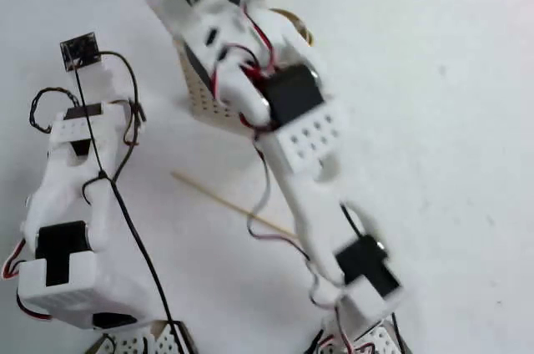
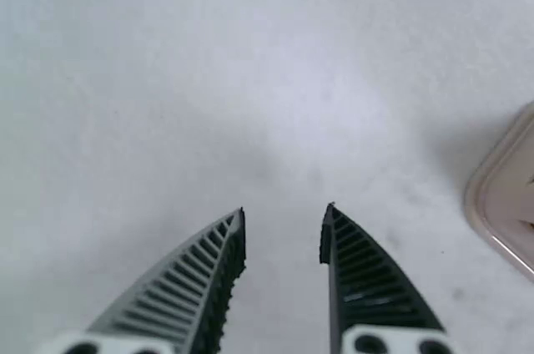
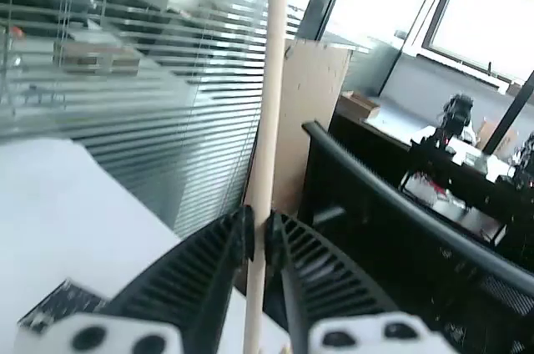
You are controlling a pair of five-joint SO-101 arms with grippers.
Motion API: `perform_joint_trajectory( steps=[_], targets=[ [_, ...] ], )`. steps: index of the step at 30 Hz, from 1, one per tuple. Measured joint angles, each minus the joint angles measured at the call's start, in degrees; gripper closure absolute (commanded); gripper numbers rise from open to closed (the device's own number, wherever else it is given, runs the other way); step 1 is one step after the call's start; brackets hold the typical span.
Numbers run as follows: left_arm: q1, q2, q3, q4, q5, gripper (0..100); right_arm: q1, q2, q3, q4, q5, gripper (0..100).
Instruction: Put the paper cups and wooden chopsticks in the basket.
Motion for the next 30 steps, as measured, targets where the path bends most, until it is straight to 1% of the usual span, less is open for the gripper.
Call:
perform_joint_trajectory(
  steps=[6,11,13,16,18,22,24,27,30],
  targets=[
    [0.00,0.00,0.00,0.00,0.00,83,0.88,13.89,-15.30,0.62,0.00,97.7],
    [0.00,0.00,0.00,0.00,0.00,83,2.90,18.11,-21.36,5.27,0.00,97.5],
    [0.00,0.00,0.00,0.00,0.00,83,2.99,18.29,-22.77,6.95,0.00,94.6],
    [0.00,0.00,0.00,0.00,0.00,83,2.99,18.29,-23.74,8.79,0.00,85.8],
    [0.00,0.00,0.00,0.00,0.00,83,2.99,18.29,-23.82,9.67,-0.09,83.6],
    [0.00,0.00,0.00,0.00,0.00,83,2.99,18.29,-23.91,10.90,-4.22,85.1],
    [0.00,0.00,0.00,0.00,0.00,83,2.99,18.29,-23.91,10.90,-5.10,87.0],
    [0.00,0.00,0.00,0.00,0.00,83,2.99,18.29,-23.91,11.43,-5.36,93.4],
    [0.00,0.00,0.00,0.00,0.00,83,2.99,18.29,-24.44,16.79,-5.36,98.5]
  ],
)
